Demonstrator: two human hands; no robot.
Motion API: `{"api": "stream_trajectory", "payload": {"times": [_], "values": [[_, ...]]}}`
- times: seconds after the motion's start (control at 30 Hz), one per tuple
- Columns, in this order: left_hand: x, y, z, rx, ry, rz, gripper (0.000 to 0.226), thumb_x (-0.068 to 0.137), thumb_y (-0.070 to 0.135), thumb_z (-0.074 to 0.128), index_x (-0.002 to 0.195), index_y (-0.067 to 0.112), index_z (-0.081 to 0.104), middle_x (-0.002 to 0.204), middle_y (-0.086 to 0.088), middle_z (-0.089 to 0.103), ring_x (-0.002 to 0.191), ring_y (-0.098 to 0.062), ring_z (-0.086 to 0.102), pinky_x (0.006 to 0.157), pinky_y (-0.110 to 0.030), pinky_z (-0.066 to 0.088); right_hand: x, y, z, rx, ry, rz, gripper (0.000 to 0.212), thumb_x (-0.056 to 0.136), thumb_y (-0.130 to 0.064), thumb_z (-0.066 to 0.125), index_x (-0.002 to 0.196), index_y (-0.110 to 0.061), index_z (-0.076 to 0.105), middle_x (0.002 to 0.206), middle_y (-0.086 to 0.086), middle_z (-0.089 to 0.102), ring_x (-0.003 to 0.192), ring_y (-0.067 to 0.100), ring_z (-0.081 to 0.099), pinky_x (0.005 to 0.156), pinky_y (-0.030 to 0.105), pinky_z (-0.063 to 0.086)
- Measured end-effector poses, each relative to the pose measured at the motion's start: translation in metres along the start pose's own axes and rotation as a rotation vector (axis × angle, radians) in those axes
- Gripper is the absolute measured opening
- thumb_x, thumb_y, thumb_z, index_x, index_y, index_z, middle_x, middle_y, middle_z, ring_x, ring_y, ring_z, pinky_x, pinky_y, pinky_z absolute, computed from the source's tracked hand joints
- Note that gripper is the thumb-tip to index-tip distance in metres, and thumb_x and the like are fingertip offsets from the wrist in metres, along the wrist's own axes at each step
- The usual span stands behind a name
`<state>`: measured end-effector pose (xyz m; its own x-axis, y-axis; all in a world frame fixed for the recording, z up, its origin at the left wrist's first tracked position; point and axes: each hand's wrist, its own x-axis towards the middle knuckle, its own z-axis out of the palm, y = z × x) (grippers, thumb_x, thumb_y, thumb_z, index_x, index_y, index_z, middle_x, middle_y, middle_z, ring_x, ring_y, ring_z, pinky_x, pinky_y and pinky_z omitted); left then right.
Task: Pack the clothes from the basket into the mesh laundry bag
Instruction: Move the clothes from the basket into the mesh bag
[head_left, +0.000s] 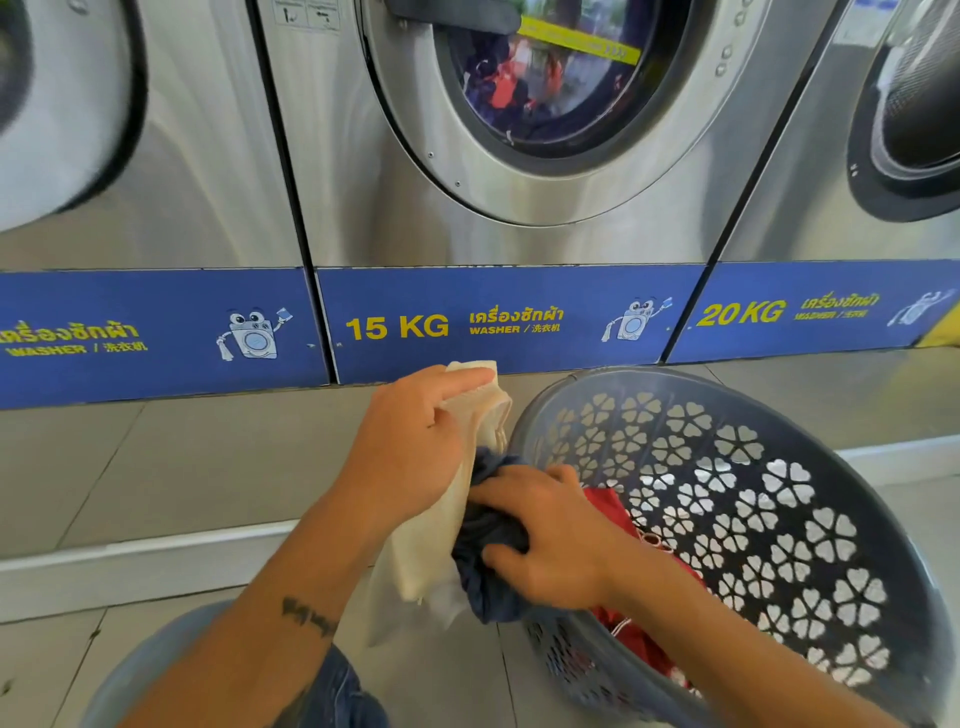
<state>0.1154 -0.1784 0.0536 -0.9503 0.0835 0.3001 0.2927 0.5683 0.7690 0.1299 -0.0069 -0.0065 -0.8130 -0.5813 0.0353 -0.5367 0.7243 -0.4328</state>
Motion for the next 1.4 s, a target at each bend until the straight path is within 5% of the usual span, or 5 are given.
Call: {"api": "stream_trajectory", "payload": {"times": [0.33,0.73,0.9,1.23,1.4], "values": [[0.0,0.002,0.006,0.103,-0.035,-0.013,0.049,0.091,-0.002,0.04,0.127,0.021,0.064,0.135,-0.003,0.06,0.126,-0.02,0.051,0.098,-0.016,0.031,-0.031,0.067,0.017,1.206,-0.203,0.638,0.075,0.061,-0.004,0.061,0.131,-0.032,0.06,0.136,0.016,0.061,0.116,0.034,0.061,0.097,0.056,0.047],[0.0,0.007,0.005,-0.069,-0.033,0.028,0.056,0.084,-0.01,0.04,0.121,0.021,0.069,0.112,0.0,0.07,0.063,-0.003,0.055,0.055,-0.006,0.036,0.008,0.003,-0.009,0.621,0.537,0.212,0.017,0.088,0.003,0.056,0.092,-0.009,0.068,0.084,0.009,0.074,0.079,0.02,0.07,0.071,0.038,0.057],[-0.003,0.005,-0.004,-0.114,0.013,-0.053,0.06,0.085,-0.013,0.038,0.12,0.024,0.069,0.099,0.007,0.072,0.061,-0.007,0.062,0.053,-0.019,0.049,0.005,-0.003,0.034,-0.438,0.062,-0.083,0.023,0.085,-0.029,0.046,0.085,-0.022,0.068,0.085,-0.004,0.07,0.091,0.024,0.057,0.088,0.051,0.04],[-0.003,0.007,-0.002,-0.024,0.029,-0.076,0.051,0.09,-0.004,0.04,0.125,0.024,0.066,0.132,0.006,0.06,0.112,-0.025,0.059,0.09,-0.031,0.046,-0.005,0.058,0.0,0.607,0.043,0.417,0.088,0.067,-0.026,0.078,0.145,-0.04,0.038,0.14,0.001,0.05,0.128,0.019,0.052,0.106,0.041,0.048],[-0.002,0.009,-0.001,-0.037,0.012,-0.094,0.049,0.091,0.0,0.041,0.126,0.025,0.064,0.12,0.014,0.057,0.112,0.01,0.045,0.084,0.0,0.03,-0.007,0.049,0.007,0.452,0.137,0.351,0.03,0.081,-0.025,0.073,0.104,-0.033,0.055,0.092,-0.002,0.07,0.081,0.018,0.067,0.075,0.043,0.056]]}}
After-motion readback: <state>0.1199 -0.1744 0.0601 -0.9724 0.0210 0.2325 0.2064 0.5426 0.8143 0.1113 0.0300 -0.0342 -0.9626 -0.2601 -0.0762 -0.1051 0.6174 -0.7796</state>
